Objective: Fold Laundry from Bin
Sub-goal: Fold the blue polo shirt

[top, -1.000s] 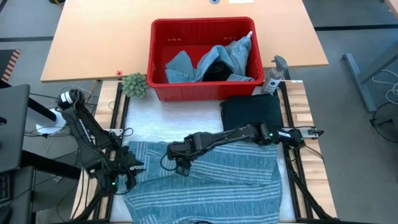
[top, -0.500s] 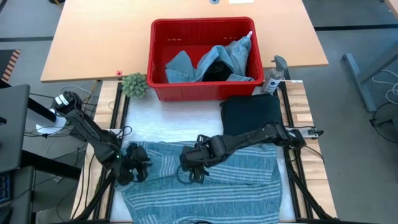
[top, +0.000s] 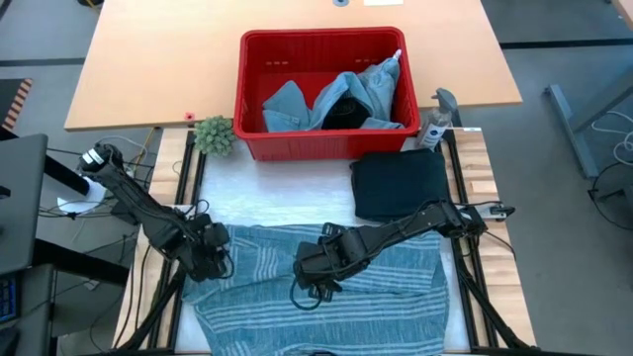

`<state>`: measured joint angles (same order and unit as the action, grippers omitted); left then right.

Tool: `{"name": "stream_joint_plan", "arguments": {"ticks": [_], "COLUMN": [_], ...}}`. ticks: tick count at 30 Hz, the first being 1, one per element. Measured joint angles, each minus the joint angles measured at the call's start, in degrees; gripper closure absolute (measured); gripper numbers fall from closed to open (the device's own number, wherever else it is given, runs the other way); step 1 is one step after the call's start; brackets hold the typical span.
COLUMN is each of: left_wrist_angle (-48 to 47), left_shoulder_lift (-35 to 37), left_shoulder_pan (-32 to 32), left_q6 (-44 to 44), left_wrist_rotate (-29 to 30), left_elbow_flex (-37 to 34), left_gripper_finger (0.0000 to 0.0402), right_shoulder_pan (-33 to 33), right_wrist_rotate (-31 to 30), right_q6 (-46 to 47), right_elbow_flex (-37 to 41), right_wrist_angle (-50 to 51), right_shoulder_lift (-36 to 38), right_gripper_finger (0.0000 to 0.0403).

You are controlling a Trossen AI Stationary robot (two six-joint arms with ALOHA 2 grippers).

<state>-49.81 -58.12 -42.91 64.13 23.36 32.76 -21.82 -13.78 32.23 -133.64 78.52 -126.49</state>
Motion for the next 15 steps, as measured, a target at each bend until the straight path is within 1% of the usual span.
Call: {"name": "stream_joint_plan", "arguments": {"ticks": [5,12,15], "left_wrist_angle": [7.4,7.3,7.9], "left_shoulder_lift": [0.0,0.0,0.0], "left_shoulder_pan": [2.5,7.0,9.8], "left_q6": [-11.5,-21.8,-25.4], "left_wrist_rotate": [-1.1,-3.2,-5.7], "left_elbow_flex": [-3.1,-3.3,-3.3], "left_gripper_finger": [0.0235,0.0209,0.0207], "right_shoulder_pan": [-0.9,-2.0,-2.4], "right_wrist_rotate": [0.1,0.2,0.2], "right_q6": [1.8,2.3,2.3], "right_elbow_flex": [0.0,0.0,0.0], "right_wrist_angle": [0.8,0.8,0.8], "right_shoulder_lift": [0.1,0.1,0.1], "right_gripper_finger": [0.015,0.015,0.015]}}
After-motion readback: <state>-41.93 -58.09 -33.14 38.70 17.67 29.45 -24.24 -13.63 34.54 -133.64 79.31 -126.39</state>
